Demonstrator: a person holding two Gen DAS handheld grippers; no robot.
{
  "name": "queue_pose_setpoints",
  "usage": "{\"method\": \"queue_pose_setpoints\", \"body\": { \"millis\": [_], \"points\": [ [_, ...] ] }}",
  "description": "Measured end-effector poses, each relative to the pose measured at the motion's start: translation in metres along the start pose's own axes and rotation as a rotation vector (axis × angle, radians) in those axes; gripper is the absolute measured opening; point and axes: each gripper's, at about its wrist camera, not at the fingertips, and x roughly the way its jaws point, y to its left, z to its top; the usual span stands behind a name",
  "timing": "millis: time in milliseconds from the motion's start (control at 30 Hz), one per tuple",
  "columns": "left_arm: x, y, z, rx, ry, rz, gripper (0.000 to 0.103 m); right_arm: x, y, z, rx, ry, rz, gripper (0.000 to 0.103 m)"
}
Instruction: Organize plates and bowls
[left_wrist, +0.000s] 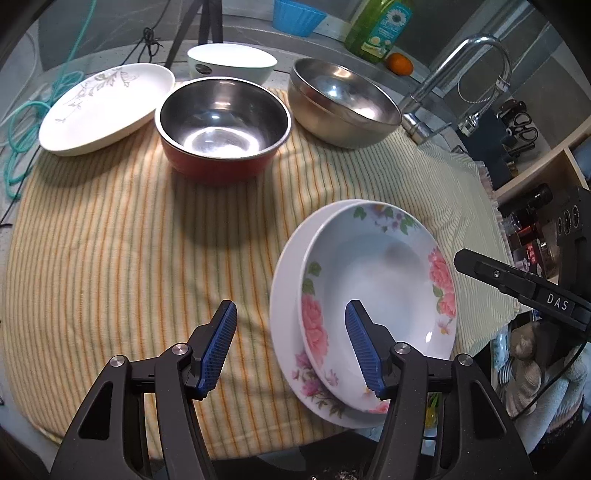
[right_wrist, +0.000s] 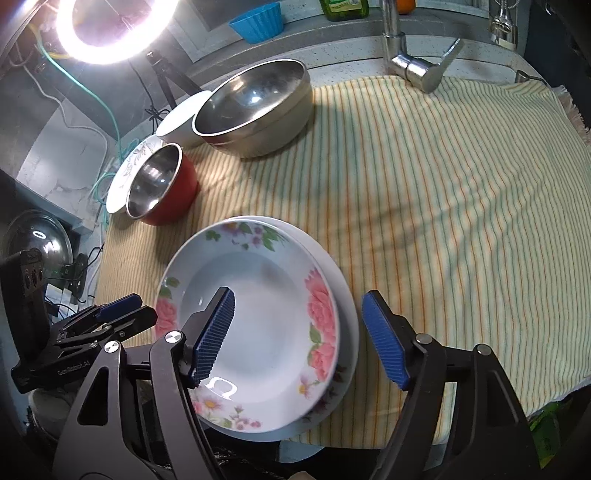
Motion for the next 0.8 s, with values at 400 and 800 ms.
{"method": "queue_pose_setpoints", "body": {
  "millis": [400, 800],
  "points": [
    [-0.03, 0.054, 0.016, -0.064, -0.077, 0.013, 0.06, -0.001, 0.062, 0.015, -0.06, -0.033, 0.086, 0.075],
    [-0.063, 0.118, 0.054, -0.071, -0.156, 0.061, 0.06, 0.02, 0.142, 0.024, -0.104, -0.023, 0.223, 0.075]
  ]
}}
